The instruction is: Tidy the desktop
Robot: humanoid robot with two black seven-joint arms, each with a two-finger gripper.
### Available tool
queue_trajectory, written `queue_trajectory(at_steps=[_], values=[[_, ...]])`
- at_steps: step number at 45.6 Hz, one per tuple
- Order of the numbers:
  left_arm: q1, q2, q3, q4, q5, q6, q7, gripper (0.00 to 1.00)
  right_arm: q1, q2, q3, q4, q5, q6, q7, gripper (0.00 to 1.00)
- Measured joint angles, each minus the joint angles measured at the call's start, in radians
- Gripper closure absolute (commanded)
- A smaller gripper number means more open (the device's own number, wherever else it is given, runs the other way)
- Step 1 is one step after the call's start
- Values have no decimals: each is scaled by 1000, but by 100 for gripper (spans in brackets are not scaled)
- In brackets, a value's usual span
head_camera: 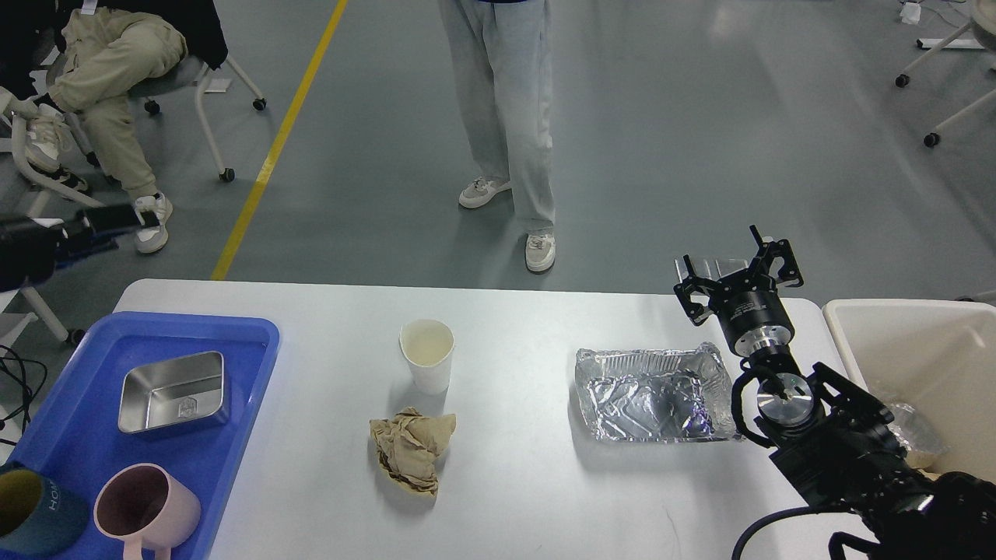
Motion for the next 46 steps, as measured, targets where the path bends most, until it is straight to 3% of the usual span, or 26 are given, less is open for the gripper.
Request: queue_trajectory(at_steps=[5,12,28,35,46], values=[[-66,-26,-119,-3,-9,-53,30,19,5,-5,0,0,0,-2,0,0],[-78,-99,-315,14,-132,-41,62,19,20,-8,0,-1,0,-6,0,0],[40,-259,-413,140,-558,161,61,7,64,-36,3,-1,1,0,0,0],[112,-327,-463,145,-670,209,26,6,80,-53,6,-1,1,4,3,0],[240,-457,-679,149,-727,208,-68,6,80,-66,31,-5,1,7,3,0]])
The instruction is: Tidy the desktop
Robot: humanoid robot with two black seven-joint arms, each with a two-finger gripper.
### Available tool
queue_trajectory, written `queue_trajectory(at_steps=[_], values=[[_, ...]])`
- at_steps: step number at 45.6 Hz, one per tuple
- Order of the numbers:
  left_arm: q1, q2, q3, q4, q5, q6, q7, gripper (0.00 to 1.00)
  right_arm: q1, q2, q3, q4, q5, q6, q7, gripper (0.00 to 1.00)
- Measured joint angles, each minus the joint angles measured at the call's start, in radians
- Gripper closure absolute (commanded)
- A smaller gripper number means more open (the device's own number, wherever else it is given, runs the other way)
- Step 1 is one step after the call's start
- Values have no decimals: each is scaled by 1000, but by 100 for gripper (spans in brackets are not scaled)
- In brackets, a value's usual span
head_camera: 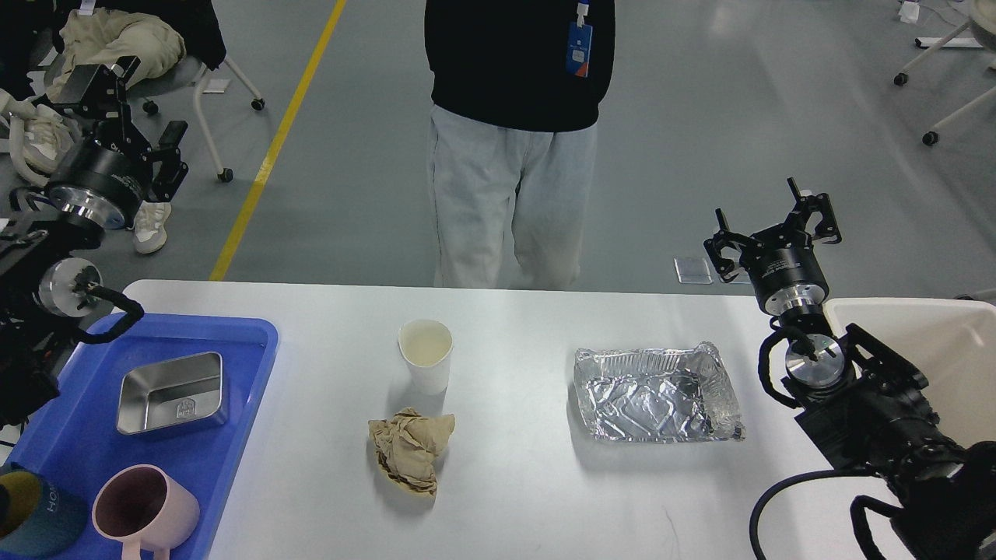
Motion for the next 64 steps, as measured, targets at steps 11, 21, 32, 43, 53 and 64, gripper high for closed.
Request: queue_trajectory(at_steps=[11,21,32,43,53,64], values=[[90,-114,-155,4,-59,-135,-64,5,-13,-65,-1,-11,-14,-5,0,0],[123,-168,-169,43,-116,-200,-86,4,-22,-81,-2,-14,-120,-12,0,0],[169,-242,-228,59,-324,-226,-79,4,-25,-106,-5,-13,-149,-17,-1,0],[184,-287,-242,89,-370,-299,-37,4,-15,-180,-235,41,-404,4,92,0],[188,-315,-244,91,-372,-311,-31,4,-7,-418,-415,357,-594,29,139,0],[186,-335,-244,90,-370,-312,-30,4,7,-621,-501,555,-850,29,163,0]])
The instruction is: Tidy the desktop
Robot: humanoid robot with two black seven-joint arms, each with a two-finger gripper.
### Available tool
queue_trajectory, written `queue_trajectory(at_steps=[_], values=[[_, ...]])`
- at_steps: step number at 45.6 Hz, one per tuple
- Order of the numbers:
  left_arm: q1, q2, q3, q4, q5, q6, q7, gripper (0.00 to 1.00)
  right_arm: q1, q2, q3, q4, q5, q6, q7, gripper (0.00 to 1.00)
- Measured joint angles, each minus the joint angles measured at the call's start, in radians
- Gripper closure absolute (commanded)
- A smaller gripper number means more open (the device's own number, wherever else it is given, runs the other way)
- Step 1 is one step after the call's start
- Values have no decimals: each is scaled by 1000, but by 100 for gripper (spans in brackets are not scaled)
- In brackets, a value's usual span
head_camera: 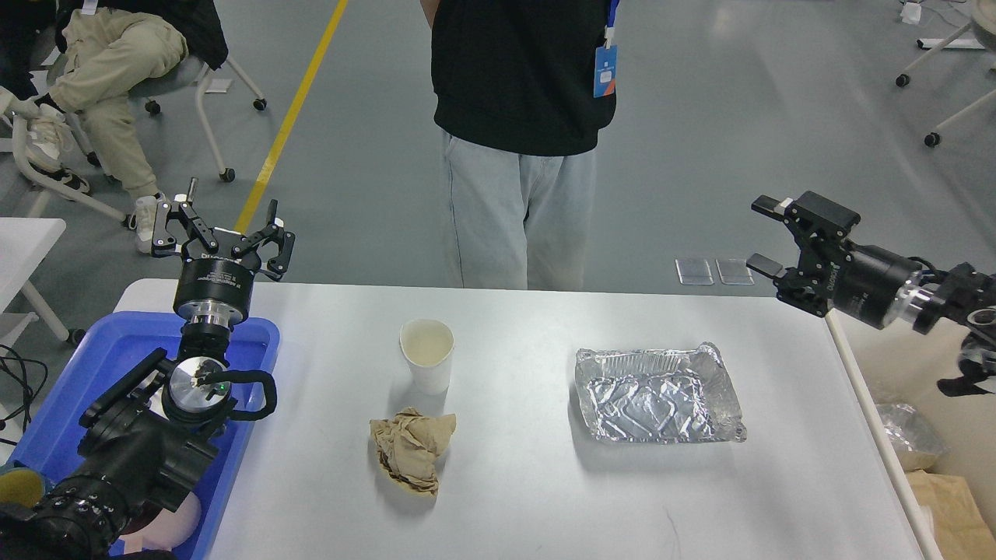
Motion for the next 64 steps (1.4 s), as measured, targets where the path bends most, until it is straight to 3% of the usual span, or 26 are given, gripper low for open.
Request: queue_trajectory(at_steps=[19,33,43,56,64], values=[[-1,-13,0,-2,2,3,0,4,232,-306,-345,207,-337,-13,5,0],[-3,-15,0,-2,2,7,-1,4,341,-386,-472,272,-465,-19,4,0],[-2,-14,1,-2,2,8,-1,3,342,-306,-524,267,-475,-109,-1,0],[0,-11,2,-2,2,10,-3,3,338,-37,-760,127,-476,-404,-6,0],[0,-5,2,-2,2,11,-3,3,336,40,-851,78,-474,-434,-3,0]])
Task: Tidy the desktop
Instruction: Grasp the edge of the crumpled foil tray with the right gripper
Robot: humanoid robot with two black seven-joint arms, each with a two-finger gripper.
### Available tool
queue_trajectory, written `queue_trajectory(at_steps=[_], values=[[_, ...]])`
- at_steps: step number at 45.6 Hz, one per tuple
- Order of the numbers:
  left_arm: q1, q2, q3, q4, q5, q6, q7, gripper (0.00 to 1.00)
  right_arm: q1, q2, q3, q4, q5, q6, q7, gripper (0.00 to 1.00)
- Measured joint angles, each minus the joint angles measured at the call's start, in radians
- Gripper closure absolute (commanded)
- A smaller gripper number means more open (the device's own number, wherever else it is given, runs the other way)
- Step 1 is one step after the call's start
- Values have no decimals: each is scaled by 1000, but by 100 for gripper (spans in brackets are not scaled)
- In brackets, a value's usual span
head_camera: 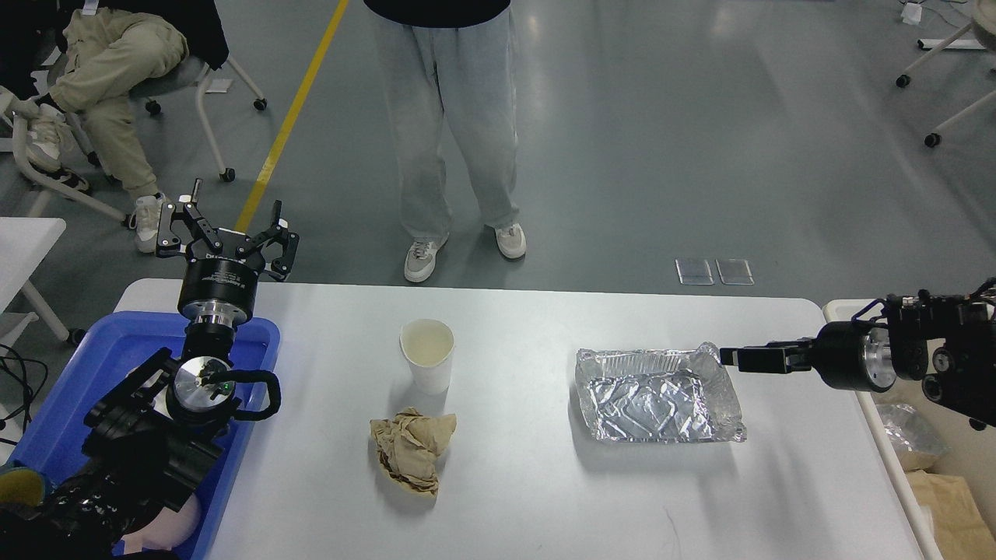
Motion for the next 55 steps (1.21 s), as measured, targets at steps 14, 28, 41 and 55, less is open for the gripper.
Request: queue_trajectory(at_steps=[14,28,41,55], values=[[0,4,1,0,1,-3,-1,3,-3,163,-138,-163,51,-2,0,0],[1,3,2,0,2,-2,-2,3,-15,254,-228,-253,112,-1,4,0],[1,5,9,0,2,0,-2,3,-61,286,-250,-327,155,-4,5,0],[0,6,12,0,2,2,-2,3,-98,315,-265,-370,173,-3,6,18]])
